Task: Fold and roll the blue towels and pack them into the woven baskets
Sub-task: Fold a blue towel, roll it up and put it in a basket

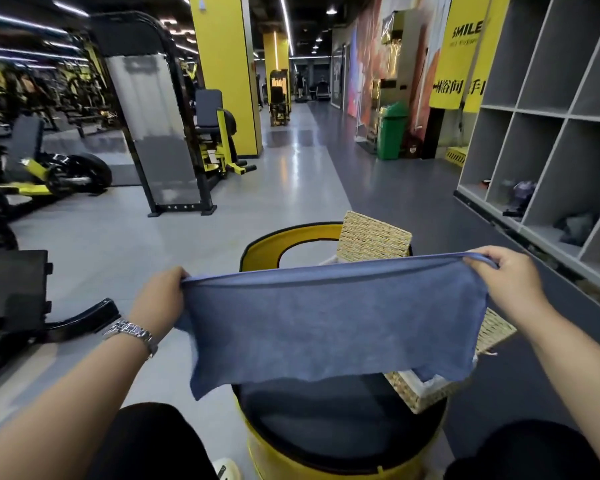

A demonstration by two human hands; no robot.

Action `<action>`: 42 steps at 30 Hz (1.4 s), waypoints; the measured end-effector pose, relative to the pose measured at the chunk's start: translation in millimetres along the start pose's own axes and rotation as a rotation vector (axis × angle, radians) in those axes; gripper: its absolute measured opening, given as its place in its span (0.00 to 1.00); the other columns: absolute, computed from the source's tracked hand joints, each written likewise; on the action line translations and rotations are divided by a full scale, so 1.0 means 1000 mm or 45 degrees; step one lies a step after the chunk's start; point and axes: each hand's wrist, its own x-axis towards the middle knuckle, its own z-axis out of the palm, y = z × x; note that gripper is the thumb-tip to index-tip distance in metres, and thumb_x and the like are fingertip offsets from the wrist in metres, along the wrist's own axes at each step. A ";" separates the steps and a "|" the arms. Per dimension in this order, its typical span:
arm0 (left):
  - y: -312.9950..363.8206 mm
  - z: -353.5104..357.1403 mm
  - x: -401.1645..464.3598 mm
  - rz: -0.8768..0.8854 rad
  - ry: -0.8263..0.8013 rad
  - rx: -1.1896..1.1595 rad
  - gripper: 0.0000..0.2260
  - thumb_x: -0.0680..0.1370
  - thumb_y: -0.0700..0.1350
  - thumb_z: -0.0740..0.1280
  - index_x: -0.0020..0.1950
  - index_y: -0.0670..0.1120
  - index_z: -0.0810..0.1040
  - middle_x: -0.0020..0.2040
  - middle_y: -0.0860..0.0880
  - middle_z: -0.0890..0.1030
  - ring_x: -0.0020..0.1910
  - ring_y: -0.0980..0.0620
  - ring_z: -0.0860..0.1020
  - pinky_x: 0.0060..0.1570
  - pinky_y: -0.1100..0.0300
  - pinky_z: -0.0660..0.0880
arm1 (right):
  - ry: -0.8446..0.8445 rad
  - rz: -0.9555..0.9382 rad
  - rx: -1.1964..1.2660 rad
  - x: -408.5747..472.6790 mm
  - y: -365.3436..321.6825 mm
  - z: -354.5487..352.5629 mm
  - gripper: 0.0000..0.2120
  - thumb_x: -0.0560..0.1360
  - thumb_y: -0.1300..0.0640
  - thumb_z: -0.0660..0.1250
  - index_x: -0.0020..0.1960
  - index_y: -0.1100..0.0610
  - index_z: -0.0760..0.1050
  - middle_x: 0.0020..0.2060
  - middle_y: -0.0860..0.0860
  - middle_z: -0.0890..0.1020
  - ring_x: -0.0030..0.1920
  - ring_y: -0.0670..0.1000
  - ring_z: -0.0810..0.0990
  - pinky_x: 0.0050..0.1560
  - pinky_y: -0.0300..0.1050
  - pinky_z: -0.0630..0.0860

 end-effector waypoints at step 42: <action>0.139 0.150 -0.052 0.064 -0.658 -1.260 0.14 0.79 0.37 0.58 0.46 0.49 0.81 0.42 0.51 0.84 0.44 0.53 0.82 0.48 0.49 0.80 | -0.478 -0.088 -0.087 -0.080 0.014 0.212 0.10 0.73 0.46 0.66 0.43 0.52 0.80 0.37 0.45 0.82 0.42 0.42 0.80 0.45 0.31 0.73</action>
